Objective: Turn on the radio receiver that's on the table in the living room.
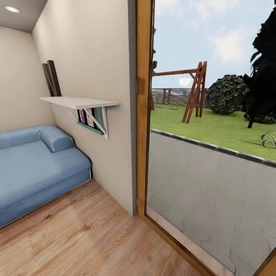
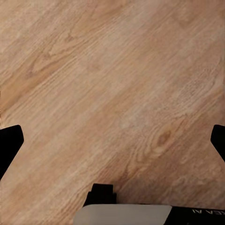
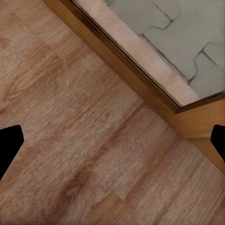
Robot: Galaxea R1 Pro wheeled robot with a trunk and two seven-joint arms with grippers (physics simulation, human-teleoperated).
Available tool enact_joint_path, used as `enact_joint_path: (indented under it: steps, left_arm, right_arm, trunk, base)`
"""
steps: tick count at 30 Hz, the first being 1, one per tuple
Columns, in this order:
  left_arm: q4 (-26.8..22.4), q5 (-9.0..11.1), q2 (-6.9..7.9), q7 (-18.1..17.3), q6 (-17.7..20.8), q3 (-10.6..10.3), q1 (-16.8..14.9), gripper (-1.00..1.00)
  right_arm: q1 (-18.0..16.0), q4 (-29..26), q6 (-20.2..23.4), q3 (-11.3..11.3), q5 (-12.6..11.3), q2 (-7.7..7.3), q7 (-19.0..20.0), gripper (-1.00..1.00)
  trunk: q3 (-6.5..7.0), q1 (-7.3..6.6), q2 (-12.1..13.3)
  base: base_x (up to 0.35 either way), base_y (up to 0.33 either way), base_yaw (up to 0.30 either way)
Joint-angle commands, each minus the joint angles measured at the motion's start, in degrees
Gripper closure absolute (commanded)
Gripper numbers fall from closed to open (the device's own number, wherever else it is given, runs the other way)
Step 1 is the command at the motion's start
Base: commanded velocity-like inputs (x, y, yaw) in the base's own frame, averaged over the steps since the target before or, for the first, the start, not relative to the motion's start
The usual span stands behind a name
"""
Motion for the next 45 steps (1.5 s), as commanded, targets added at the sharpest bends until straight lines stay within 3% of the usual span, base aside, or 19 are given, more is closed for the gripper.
enact_joint_path:
  steps: [1, 9, 37, 41, 45]
  left_arm:
    - [0.0, 0.0, 0.03, 0.0, -0.3, 0.0, 0.0, -1.00]
    - [0.1, -0.1, 0.16, 0.0, -1.4, 0.0, 0.0, -1.00]
    - [0.1, -0.3, 0.24, 0.6, -1.3, 0.1, 0.0, -1.00]
    - [0.1, -0.3, 0.40, 0.6, -1.2, 1.7, 0.0, -1.00]
    - [0.1, -0.3, 0.49, 0.7, -1.3, 2.1, 0.0, -1.00]
  right_arm:
    - [0.0, 0.0, 0.0, 0.0, 0.0, 0.01, 0.0, -1.00]
    - [0.0, 0.0, -0.1, 0.0, 0.0, 0.10, -0.4, -1.00]
    - [0.0, 0.1, -0.1, 0.1, 0.0, 0.10, -0.5, -1.00]
    - [0.0, 0.1, -0.1, 0.1, 0.0, 0.10, -0.5, -1.00]
    - [0.0, 0.1, -0.1, 0.1, 0.0, 0.10, -0.5, -1.00]
  trunk:
    - [0.00, 0.00, 0.0]
    - [0.00, 0.00, 0.0]
    - [0.00, 0.00, 0.0]
    - [0.00, 0.00, 0.0]
    - [0.00, 0.00, 0.0]
  base:
    - [0.000, 0.000, 0.000]
    - [0.000, 0.000, 0.086]
    - [0.000, 0.000, 0.269]
    - [0.000, 0.000, 0.267]
    - [0.000, 0.000, 0.267]
